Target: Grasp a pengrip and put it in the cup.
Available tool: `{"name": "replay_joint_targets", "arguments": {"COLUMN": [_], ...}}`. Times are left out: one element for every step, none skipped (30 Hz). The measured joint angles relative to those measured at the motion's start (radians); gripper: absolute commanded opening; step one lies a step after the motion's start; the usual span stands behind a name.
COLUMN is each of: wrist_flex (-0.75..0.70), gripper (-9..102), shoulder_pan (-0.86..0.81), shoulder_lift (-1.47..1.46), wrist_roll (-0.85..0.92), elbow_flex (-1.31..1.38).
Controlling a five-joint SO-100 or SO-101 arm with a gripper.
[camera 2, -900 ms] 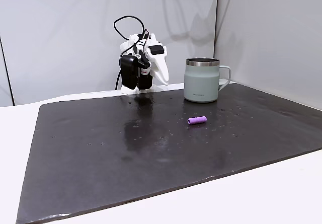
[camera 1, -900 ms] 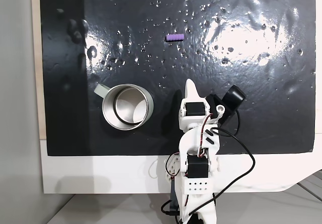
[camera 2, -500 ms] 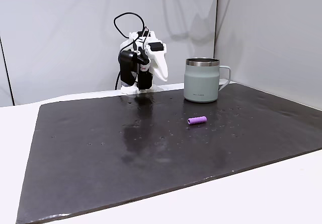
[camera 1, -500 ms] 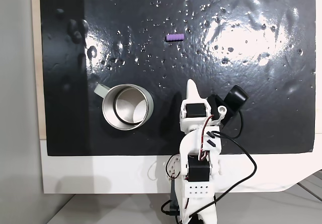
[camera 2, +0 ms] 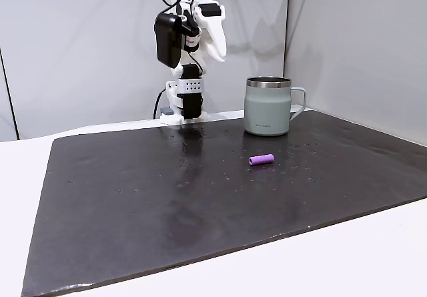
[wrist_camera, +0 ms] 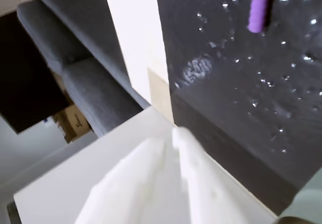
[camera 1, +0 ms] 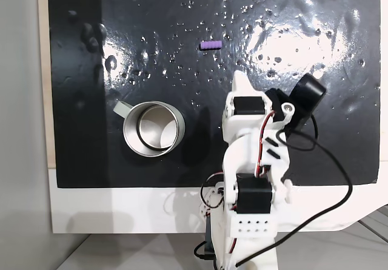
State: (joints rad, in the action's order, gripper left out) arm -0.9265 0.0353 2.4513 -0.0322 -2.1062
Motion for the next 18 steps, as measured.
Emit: {"name": "replay_joint_targets", "arguments": {"wrist_flex": [-0.023,-0.048,-0.074,-0.101,-0.132,-0.164,-0.198,-0.232,-0.268,-0.31,-0.351,-0.394,-0.437,-0.48,-0.52,-0.561,-0.601,-0.635], "gripper": [5,7,9,11,12,15,17,19,21,22,23,23,24,25,25,25,26,27], "shoulder_pan": [0.0,-0.003,-0.006,-0.009,-0.012,-0.012,-0.012,-0.012,-0.012,-0.012,-0.012,-0.012,-0.012,-0.012,-0.012,-0.012,-0.012,-0.012], "shoulder_lift": [-0.069,-0.138,-0.204,-0.273,-0.339,-0.405,-0.471,-0.535,-0.6,-0.663,-0.726,-0.787,-0.853,-0.916,-0.977,-1.042,-1.103,-1.163], "wrist_roll": [-0.011,-0.021,-0.031,-0.038,-0.046,-0.057,-0.066,-0.077,-0.086,-0.095,-0.104,-0.112,-0.121,-0.13,-0.138,-0.143,-0.146,-0.149], "elbow_flex": [0.064,0.13,0.196,0.259,0.327,0.394,0.462,0.529,0.597,0.667,0.736,0.81,0.882,0.957,1.029,1.101,1.172,1.236]}}
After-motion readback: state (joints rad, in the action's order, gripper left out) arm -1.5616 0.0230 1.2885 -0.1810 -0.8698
